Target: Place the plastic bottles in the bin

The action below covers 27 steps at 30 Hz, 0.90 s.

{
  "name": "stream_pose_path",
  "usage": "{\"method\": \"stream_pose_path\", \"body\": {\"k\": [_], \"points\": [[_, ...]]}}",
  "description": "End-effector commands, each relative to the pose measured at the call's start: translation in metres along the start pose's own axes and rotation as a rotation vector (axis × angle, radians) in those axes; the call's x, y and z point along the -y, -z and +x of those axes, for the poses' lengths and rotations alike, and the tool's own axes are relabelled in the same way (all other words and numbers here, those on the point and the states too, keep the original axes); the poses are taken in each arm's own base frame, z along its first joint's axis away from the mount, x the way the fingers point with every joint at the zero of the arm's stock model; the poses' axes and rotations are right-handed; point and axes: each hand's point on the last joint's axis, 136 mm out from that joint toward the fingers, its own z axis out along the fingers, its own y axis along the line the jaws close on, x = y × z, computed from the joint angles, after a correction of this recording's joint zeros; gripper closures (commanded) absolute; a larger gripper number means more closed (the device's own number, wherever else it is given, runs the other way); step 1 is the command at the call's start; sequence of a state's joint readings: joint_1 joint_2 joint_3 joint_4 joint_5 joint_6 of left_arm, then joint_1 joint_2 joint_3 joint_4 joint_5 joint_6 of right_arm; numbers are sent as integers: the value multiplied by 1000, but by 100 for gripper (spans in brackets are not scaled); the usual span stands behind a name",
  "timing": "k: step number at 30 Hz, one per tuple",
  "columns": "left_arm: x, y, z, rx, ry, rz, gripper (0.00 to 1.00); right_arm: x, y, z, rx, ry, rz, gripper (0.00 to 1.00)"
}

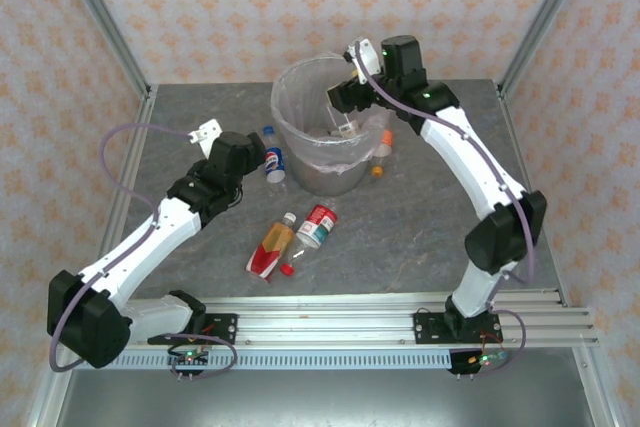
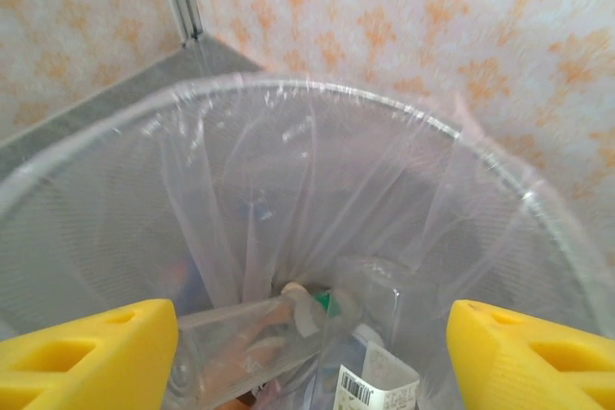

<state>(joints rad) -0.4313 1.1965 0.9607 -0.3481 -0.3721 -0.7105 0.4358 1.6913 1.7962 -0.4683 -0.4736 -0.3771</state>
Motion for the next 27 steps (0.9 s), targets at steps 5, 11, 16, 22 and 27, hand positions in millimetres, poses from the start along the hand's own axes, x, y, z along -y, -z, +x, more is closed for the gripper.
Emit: {"method": "stream_pose_path", "body": {"k": [5,11,16,22,27], "points": [[-7,-10,8,-41,5,-49,0,7,55,-45,205,-71,115,21],[-1,-21,20,-81,13,-25,0,23,88,-31,304,-143,264,14],[3,-27,28,-122,-12,-27,0,28,109,1,327,-231,341,6],[4,-37,41,-166,-22,-49,0,46,142,45,358,-359,520,1],[8,-47,54,-220,-43,-49,0,56,157,82,338,-407,633,1]]}}
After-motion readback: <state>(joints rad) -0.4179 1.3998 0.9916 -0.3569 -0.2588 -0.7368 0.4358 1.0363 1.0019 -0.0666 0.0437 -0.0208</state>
